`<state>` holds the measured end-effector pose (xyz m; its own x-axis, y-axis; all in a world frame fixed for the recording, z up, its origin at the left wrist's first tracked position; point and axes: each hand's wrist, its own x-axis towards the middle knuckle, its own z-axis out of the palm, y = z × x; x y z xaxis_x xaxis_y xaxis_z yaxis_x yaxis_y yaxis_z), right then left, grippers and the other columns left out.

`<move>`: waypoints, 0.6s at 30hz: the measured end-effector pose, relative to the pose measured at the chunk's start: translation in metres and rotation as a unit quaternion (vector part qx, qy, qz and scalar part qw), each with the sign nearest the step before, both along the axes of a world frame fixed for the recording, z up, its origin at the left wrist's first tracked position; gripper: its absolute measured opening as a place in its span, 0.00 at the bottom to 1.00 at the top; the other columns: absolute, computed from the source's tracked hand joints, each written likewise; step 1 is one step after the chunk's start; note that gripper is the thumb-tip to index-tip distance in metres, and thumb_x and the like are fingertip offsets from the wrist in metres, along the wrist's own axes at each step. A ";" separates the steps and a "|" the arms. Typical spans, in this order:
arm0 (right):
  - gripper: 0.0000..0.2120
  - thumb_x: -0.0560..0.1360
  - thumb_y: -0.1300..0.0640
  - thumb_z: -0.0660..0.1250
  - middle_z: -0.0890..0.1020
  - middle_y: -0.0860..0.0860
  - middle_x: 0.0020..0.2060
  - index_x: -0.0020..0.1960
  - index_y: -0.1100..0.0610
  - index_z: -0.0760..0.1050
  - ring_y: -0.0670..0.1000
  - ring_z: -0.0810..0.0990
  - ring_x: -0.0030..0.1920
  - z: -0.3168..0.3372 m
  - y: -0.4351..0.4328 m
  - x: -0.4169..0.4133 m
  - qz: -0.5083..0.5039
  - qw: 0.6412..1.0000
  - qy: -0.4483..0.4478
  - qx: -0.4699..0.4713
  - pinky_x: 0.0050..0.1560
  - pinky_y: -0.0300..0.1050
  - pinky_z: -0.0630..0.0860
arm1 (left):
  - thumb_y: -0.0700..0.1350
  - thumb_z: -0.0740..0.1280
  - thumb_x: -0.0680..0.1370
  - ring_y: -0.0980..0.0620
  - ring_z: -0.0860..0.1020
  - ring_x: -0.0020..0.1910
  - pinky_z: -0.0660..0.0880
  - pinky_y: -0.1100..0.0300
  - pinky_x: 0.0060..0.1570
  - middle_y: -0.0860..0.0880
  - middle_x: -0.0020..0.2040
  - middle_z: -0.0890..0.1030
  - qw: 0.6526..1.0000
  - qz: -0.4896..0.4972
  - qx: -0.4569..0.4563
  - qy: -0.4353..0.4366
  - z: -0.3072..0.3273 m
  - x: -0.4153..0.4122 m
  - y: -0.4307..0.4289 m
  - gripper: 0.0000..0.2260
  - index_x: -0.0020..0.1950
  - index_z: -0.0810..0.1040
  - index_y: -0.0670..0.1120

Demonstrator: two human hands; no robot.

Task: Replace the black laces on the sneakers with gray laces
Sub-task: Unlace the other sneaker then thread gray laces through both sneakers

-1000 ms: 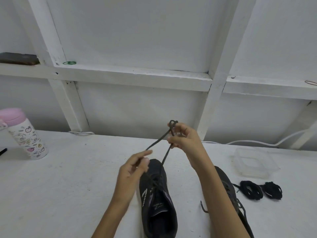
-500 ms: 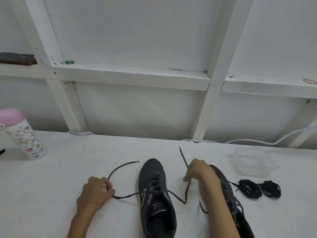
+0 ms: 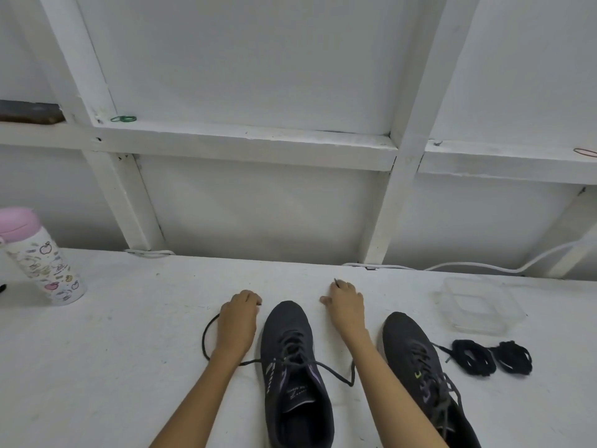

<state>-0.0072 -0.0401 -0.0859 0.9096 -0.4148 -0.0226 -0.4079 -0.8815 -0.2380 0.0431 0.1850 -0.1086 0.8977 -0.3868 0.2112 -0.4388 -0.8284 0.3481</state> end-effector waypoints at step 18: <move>0.10 0.74 0.69 0.69 0.83 0.52 0.34 0.47 0.56 0.84 0.45 0.80 0.35 0.124 0.056 -0.128 0.168 0.826 -0.092 0.531 0.40 0.36 0.75 | 0.39 0.67 0.76 0.59 0.74 0.33 0.70 0.68 0.38 0.49 0.37 0.80 0.874 -0.081 -0.389 0.281 0.093 -0.107 0.034 0.06 0.43 0.79 0.49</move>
<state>-0.1351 0.0154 0.0385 0.9978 0.0264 -0.0601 -0.0539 -0.1929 -0.9797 -0.0637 0.2192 -0.0158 0.8906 -0.4546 0.0100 -0.1073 -0.1888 0.9761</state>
